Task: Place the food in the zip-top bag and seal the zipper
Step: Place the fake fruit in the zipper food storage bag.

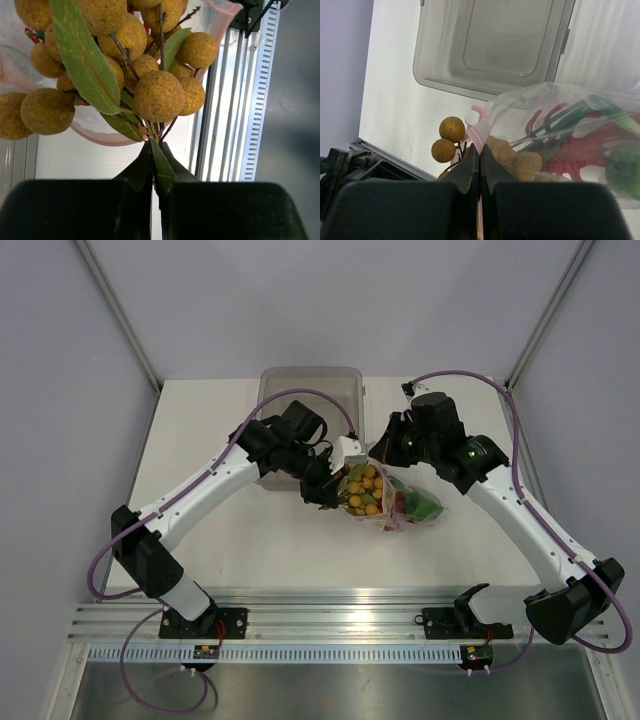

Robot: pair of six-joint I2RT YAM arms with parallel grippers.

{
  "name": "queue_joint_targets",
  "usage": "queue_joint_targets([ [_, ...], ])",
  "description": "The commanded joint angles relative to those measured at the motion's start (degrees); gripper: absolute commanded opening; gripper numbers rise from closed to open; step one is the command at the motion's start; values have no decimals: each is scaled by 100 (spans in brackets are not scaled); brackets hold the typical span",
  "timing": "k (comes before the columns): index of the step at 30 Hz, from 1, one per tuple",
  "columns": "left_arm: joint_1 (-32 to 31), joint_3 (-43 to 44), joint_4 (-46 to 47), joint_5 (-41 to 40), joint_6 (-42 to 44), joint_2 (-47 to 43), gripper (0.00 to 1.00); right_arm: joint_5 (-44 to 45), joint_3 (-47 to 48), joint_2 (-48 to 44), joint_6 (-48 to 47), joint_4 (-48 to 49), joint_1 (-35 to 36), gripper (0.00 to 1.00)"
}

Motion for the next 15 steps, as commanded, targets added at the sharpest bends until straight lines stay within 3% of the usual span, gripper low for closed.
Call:
queue_joint_targets([
  [1, -48, 62, 199, 558, 171, -342, 0, -54, 192, 27, 111, 435, 7, 0],
  [8, -65, -25, 181, 542, 111, -456, 0, -11, 201, 53, 103, 444, 7, 0],
  [15, -179, -167, 717, -380, -294, -904, 0, -37, 131, 106, 138, 409, 7, 0],
])
